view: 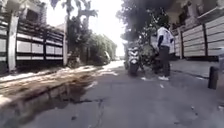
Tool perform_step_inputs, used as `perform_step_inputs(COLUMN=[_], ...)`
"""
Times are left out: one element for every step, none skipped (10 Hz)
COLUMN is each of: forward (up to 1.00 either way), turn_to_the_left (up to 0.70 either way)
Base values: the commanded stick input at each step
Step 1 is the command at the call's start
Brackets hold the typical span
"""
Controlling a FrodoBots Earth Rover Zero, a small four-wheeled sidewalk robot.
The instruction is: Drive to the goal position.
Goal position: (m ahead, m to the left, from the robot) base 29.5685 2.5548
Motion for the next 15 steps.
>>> perform_step_inputs(forward=[1.0,1.0,1.0,1.0,1.0,1.0,1.0,1.0,1.0,1.0,1.0,1.0,1.0,1.0,1.0], turn_to_the_left=[0.0,0.0,0.0,0.0,0.0,0.0,0.0,0.0,0.0,0.0,0.0,0.0,0.0,0.0,0.0])
